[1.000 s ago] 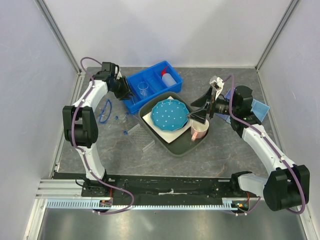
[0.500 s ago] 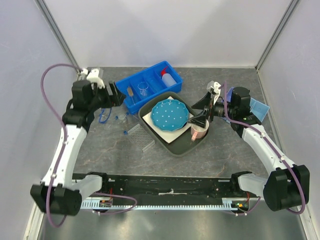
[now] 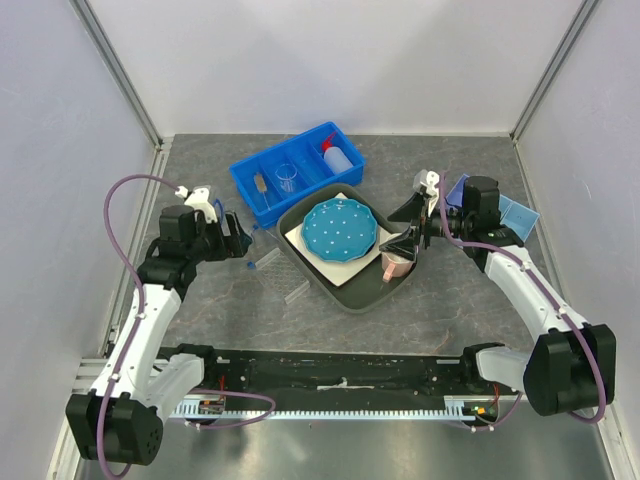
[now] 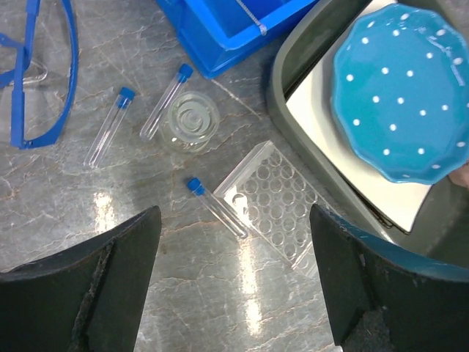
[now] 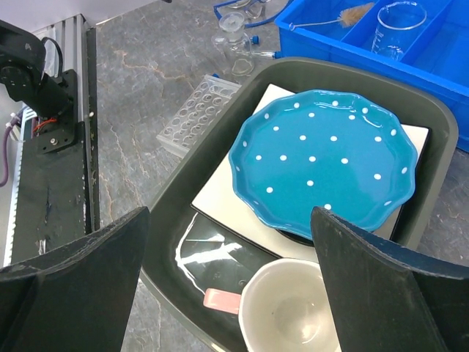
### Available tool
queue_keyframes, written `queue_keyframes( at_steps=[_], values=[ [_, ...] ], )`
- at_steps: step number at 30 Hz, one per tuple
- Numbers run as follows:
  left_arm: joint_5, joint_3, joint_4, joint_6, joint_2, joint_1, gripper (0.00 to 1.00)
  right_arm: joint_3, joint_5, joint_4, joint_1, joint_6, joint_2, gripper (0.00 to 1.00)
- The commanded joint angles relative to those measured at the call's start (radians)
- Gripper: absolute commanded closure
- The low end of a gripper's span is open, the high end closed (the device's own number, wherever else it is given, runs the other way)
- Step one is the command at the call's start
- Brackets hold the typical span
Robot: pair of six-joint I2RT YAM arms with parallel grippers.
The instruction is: Organize the chemistry lab equipment
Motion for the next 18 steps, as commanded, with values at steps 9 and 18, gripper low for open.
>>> queue_keyframes(
  at_steps=[9, 18],
  values=[
    [-0.089, -0.046, 0.066, 0.072, -0.046, 0.006, 0.11, 0.010, -0.010, -0.008, -0.005, -0.061, 0.026, 0.02],
    [-0.206, -0.070, 0.067, 0.052, -0.180, 0.005, 0.11, 0.310, 0.347, -0.311, 0.269, -0.155, 0.195, 0.05]
  ],
)
